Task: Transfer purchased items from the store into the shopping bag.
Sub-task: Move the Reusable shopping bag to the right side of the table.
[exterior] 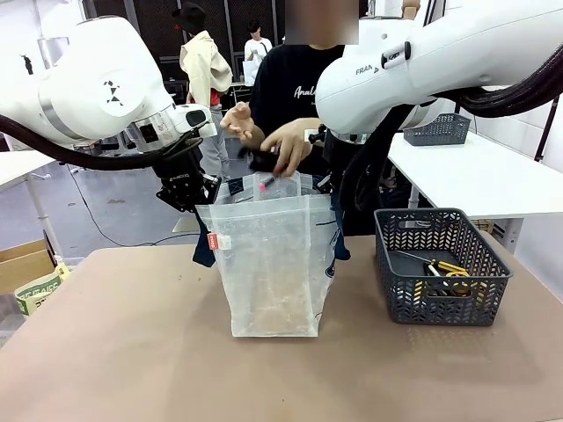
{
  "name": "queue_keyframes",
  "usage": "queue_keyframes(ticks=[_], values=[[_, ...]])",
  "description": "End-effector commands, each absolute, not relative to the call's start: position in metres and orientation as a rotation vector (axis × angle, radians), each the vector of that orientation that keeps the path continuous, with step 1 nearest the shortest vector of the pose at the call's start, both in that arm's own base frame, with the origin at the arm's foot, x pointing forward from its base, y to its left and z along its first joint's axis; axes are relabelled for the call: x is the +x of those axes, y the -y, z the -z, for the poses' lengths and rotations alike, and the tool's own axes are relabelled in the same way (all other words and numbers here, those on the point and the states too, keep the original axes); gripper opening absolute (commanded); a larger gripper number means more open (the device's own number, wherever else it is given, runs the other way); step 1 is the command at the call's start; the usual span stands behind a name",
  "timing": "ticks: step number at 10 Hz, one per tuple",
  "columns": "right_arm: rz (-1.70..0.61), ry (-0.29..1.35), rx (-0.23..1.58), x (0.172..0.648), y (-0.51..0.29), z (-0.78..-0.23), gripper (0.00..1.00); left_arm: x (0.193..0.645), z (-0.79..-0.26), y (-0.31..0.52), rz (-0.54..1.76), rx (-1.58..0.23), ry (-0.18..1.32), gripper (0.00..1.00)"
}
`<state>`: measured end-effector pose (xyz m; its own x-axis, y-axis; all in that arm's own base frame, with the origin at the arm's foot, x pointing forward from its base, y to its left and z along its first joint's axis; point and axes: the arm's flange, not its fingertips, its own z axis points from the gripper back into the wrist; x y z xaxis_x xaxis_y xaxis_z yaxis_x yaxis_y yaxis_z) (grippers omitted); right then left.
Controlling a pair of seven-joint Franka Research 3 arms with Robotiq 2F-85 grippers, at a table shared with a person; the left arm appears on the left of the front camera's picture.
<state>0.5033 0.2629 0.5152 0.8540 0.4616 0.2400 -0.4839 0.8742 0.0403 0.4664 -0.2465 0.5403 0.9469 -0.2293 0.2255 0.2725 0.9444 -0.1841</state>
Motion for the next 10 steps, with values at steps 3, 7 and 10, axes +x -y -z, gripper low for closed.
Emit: queue_keyframes(ticks=[3,7,10], values=[[-0.498,0.227,0.098,0.5046,-0.2621,-0.5156,0.0,0.4674,-0.5435,0.244,0.251,-0.217,0.209,0.0],[-0.498,0.227,0.098,0.5046,-0.2621,-0.5156,0.0,0.4674,-0.5435,0.244,0.251,-0.217,0.209,0.0],[-0.498,0.227,0.098,0.5046,-0.2621,-0.5156,0.0,0.4674,-0.5435,0.244,0.251,-0.217,0.209,0.0]])
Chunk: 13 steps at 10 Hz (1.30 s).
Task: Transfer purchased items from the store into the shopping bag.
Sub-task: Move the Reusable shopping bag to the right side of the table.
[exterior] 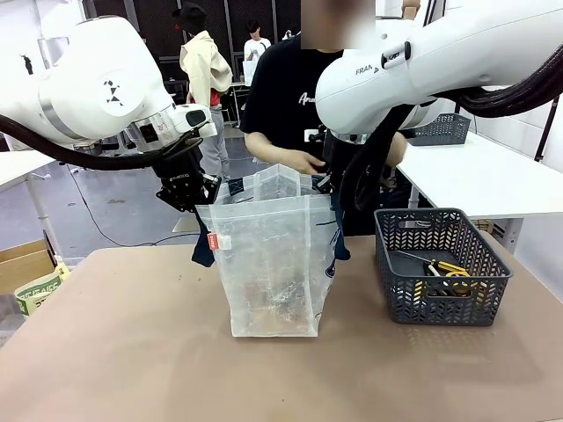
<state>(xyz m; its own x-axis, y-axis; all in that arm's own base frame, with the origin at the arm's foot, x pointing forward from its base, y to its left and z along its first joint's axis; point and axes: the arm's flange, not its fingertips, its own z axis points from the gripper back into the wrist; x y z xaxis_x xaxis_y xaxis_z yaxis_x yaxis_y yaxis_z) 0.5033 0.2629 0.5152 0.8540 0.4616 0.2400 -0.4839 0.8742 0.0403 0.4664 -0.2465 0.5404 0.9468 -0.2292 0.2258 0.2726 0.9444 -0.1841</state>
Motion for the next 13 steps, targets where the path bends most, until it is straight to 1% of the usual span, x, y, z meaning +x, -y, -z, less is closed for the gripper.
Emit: queue_keyframes(ticks=[1,13], values=[[-0.498,0.227,0.098,0.5046,-0.2621,-0.5156,0.0,0.4674,-0.5435,0.244,0.251,-0.217,0.209,0.0],[-0.498,0.227,0.098,0.5046,-0.2621,-0.5156,0.0,0.4674,-0.5435,0.244,0.251,-0.217,0.209,0.0]])
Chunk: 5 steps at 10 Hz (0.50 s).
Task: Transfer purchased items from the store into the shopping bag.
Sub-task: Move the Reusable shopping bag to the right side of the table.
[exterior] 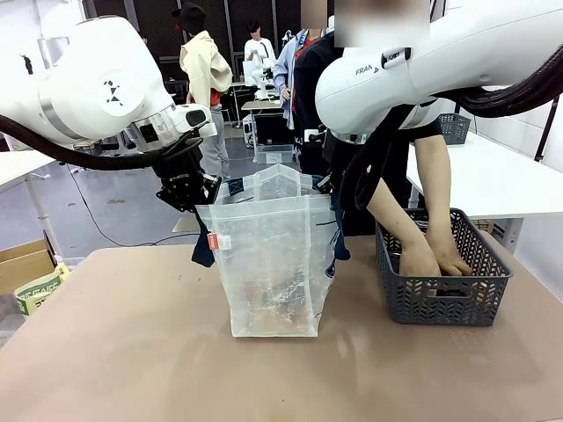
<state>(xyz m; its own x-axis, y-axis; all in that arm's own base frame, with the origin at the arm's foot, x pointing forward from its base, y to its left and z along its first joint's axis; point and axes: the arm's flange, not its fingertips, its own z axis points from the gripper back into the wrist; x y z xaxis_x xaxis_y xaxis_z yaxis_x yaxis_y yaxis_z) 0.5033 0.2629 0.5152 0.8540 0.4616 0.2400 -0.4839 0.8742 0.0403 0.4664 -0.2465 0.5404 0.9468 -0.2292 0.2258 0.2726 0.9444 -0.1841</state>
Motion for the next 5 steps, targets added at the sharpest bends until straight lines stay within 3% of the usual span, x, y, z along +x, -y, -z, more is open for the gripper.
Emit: queue_keyframes(ticks=[1,5], values=[[-0.498,0.227,0.098,0.5046,-0.2621,-0.5156,0.0,0.4674,-0.5435,0.244,0.251,-0.217,0.209,0.0],[-0.498,0.227,0.098,0.5046,-0.2621,-0.5156,0.0,0.4674,-0.5435,0.244,0.251,-0.217,0.209,0.0]])
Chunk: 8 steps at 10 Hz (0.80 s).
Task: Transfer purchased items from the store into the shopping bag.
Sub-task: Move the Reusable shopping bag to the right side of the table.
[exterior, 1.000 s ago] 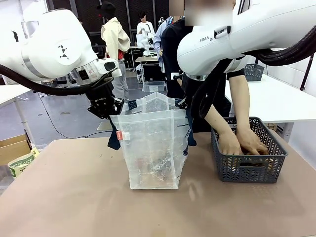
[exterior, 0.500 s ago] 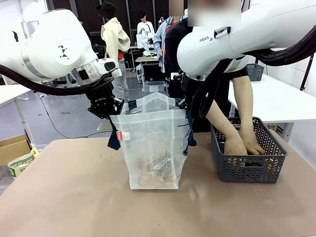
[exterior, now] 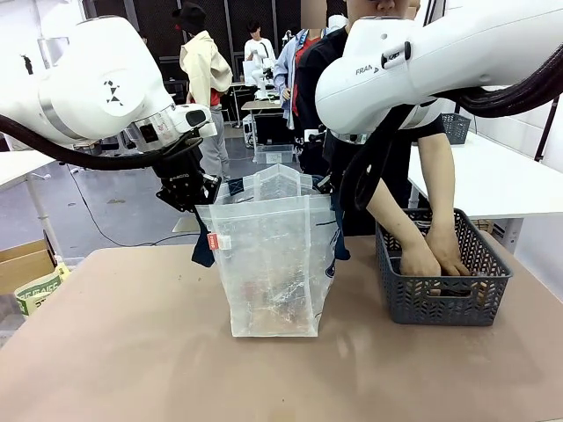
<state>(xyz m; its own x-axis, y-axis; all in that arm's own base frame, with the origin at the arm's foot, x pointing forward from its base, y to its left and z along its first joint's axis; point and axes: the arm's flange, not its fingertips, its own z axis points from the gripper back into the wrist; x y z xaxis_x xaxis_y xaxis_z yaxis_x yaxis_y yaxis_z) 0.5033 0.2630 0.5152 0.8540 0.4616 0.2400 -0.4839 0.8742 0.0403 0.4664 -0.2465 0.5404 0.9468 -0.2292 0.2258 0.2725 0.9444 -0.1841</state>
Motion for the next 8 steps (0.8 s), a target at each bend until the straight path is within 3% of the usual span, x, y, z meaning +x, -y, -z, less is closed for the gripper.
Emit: queue_keyframes(ticks=[1,8], values=[[-0.498,0.227,0.098,0.5046,-0.2621,-0.5156,0.0,0.4674,-0.5435,0.244,0.251,-0.217,0.209,0.0],[-0.498,0.227,0.098,0.5046,-0.2621,-0.5156,0.0,0.4674,-0.5435,0.244,0.251,-0.217,0.209,0.0]])
